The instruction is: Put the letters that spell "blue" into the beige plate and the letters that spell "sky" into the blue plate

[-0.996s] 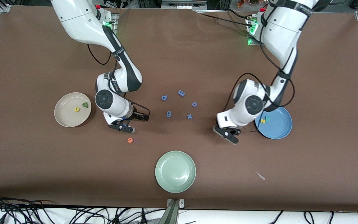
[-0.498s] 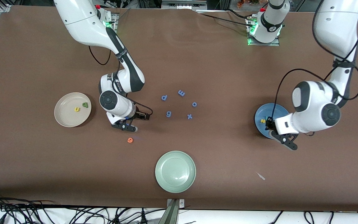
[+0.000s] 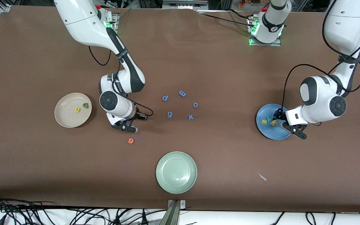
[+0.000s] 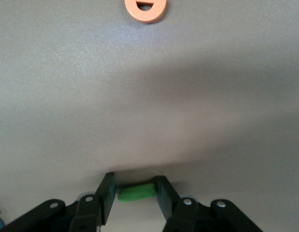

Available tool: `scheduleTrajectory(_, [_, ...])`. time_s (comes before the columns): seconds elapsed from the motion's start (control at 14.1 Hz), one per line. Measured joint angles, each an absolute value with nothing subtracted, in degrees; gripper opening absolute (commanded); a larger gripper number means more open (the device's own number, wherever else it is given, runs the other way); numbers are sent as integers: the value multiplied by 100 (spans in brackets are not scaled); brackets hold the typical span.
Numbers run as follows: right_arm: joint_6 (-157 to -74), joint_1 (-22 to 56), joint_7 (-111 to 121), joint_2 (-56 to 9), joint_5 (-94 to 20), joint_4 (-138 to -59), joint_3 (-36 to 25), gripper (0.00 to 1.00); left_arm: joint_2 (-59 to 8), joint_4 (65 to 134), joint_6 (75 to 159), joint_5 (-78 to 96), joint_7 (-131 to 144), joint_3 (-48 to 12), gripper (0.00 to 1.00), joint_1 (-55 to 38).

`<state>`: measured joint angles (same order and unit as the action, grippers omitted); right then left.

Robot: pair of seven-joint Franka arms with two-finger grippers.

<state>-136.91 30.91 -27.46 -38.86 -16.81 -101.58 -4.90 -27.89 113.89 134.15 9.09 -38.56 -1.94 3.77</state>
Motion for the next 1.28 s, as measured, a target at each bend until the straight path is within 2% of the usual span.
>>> scheduleTrajectory(0.21, [-13696, 3098, -2725, -3876, -1681, -10157, -489, 25, -2275, 11681, 13429, 910, -3855, -263, 100, 368])
scheduleTrajectory(0.43, [-13602, 3095, -2582, -3860, -1680, -10139, -520, 24, -1351, 11748, 13212, 909, -3855, -287, 100, 362])
scheduleTrajectory(0.64, [-13406, 3092, -2474, -3846, -1680, -10098, -590, 26, -194, 11727, 12121, 910, -3805, -282, 100, 362])
scheduleTrajectory(0.78, [-13343, 3100, -2458, -3839, -1680, -10090, -596, 31, 444, 11525, 11131, 832, -3451, -256, 100, 311])
scheduleTrajectory(0.85, [-13286, 3127, -2474, -3818, -1680, -10080, -597, 41, 632, 11255, 10636, 557, -3115, -242, 100, 241])
scheduleTrajectory(0.92, [-13227, 3158, -2506, -3784, -1680, -10074, -603, 46, 728, 10921, 10222, 285, -2772, -242, 100, 148])
scheduleTrajectory(1.0, [-13187, 3180, -2548, -3753, -1680, -10072, -606, 55, 771, 10597, 9861, 118, -2483, -243, 100, 45])
scheduleTrajectory(1.07, [-13160, 3191, -2609, -3720, -1680, -10072, -607, 66, 787, 10296, 9489, 30, -2248, -246, 100, -38])
scheduleTrajectory(1.21, [-13033, 3198, -2667, -3636, -1680, -10072, -620, 98, 833, 9848, 8829, -7, -1933, -245, 100, -96])
scheduleTrajectory(1.28, [-12939, 3200, -2675, -3597, -1680, -10072, -650, 99, 881, 9742, 8603, -7, -1760, -239, 100, -95])
